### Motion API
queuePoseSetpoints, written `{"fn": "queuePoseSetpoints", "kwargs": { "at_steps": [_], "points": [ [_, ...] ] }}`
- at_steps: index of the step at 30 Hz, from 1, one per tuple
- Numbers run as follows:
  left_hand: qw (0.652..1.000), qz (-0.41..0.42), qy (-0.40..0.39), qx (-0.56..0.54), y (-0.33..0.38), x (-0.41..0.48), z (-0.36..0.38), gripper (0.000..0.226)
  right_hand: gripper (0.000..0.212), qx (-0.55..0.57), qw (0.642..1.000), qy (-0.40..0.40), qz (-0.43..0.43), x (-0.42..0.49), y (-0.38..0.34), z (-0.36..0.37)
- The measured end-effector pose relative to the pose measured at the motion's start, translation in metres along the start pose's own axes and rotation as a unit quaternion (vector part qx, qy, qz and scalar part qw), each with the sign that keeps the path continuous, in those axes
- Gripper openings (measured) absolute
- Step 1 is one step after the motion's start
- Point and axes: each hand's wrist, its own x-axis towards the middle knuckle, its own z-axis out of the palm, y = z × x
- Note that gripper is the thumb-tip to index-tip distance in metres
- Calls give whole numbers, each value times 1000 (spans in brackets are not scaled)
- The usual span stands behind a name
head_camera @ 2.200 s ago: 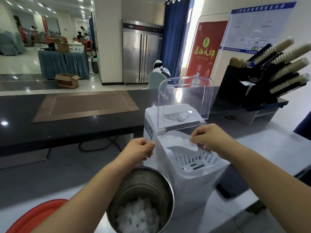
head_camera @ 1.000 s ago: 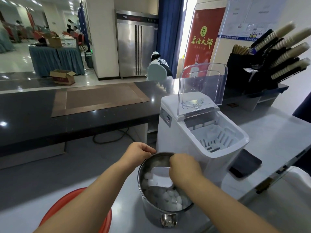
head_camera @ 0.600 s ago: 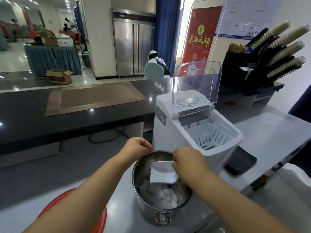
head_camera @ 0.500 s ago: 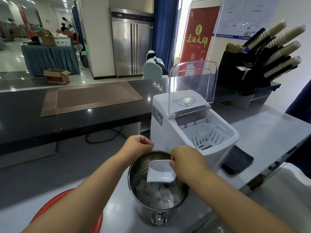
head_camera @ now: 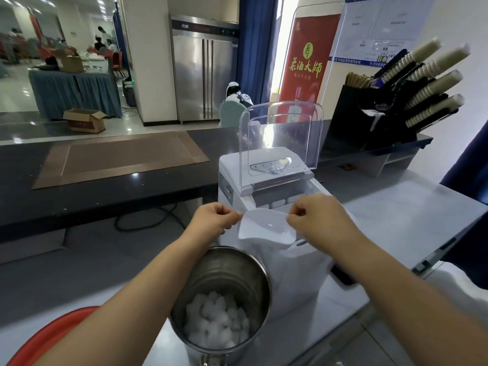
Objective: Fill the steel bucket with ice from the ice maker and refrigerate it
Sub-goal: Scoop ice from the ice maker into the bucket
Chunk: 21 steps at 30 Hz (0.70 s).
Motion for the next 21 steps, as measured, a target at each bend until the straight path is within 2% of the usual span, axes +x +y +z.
{"fn": "queuePoseSetpoints", "kwargs": {
  "at_steps": [3,6,11,17,21],
  "points": [
    [1000,8,19,12,2,3,10,24,19,-29,999,40,2,20,26,-17],
    [998,22,54,-4,4,4,17,26,20,-130,987,89,17,39,50,-28],
    [995,44,85,-29,13,8,25,25,18,-238,969,66,23,63,70,-30],
    [989,75,122,-28,15,12,38,19,21,-355,934,24,-31,75,69,-20],
    [989,77,122,-29,15,13,42,16,22,-419,894,0,-159,81,65,-11]
  ]
}}
